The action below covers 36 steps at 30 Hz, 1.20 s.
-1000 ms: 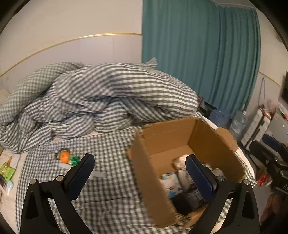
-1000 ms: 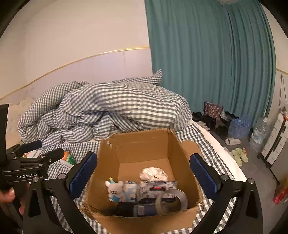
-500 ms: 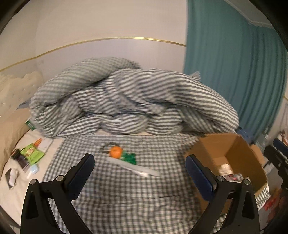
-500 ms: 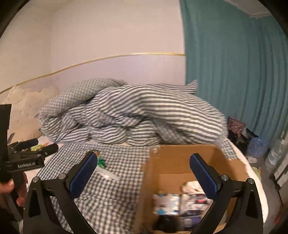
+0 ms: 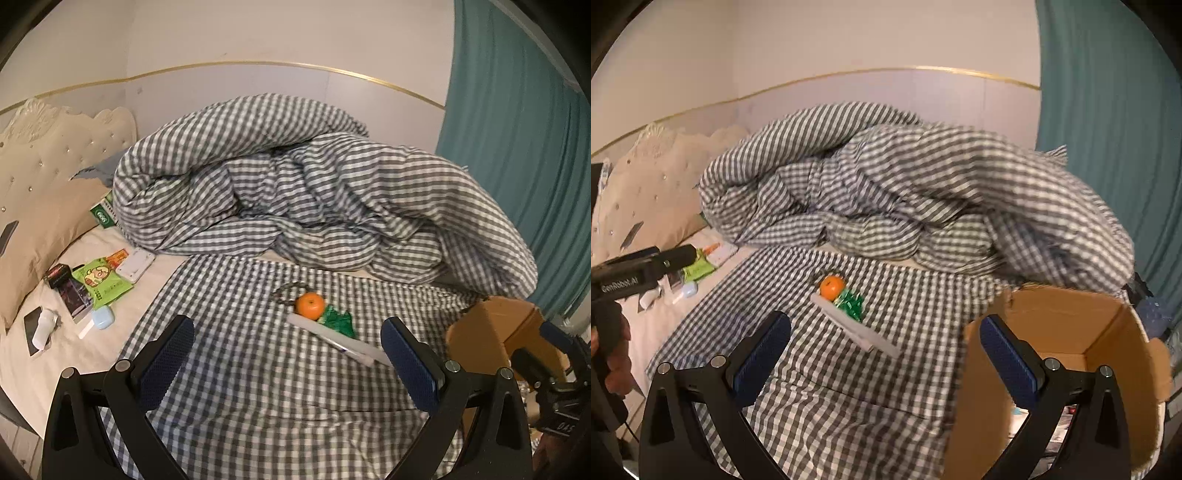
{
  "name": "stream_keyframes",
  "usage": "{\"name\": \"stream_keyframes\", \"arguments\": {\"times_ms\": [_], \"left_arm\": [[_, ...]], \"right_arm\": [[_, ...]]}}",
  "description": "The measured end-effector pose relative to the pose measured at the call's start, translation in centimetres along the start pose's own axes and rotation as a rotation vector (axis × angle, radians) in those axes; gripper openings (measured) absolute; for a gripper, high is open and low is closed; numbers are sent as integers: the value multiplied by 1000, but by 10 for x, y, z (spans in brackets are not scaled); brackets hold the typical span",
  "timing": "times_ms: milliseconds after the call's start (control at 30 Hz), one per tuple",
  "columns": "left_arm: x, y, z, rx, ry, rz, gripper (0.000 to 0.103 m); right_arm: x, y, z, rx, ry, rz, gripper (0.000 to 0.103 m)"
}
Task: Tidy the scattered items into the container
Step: 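Withdraw both tools from the box back toward the sheet, then lower the left tool onto the toothpaste tube and close on it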
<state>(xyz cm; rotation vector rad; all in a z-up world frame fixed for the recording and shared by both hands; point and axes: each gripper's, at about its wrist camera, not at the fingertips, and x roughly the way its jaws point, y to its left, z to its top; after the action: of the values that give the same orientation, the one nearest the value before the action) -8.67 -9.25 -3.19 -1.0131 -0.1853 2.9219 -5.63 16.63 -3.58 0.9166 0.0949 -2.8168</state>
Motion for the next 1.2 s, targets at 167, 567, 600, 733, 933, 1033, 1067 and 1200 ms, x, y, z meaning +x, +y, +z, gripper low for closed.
{"name": "stream_keyframes", "arguments": {"times_ms": [167,567,600,733,933,1033,1067,1200], "left_arm": [[19,15,-3,-17,29,12,103],[77,39,-16,-47,115,35,103],[86,40,-18,-51,129,34,103],[109,41,-26,-66,169,25,103],[136,39,-32,-69,199,17,103],[146,38,-34,-66,209,15,103],[149,38,-34,-65,213,16,103],[159,38,-37,-65,225,13,103]], "right_arm": [[40,10,-6,-16,53,23,103],[153,7,-44,-40,268,-13,102],[161,5,-47,-35,284,-13,102],[191,-6,-62,-9,340,-18,102],[228,-12,-74,-23,399,-58,91],[245,-11,-79,-49,430,-75,81],[250,-12,-81,-50,437,-75,78],[264,-13,-86,-47,449,-59,67]]}}
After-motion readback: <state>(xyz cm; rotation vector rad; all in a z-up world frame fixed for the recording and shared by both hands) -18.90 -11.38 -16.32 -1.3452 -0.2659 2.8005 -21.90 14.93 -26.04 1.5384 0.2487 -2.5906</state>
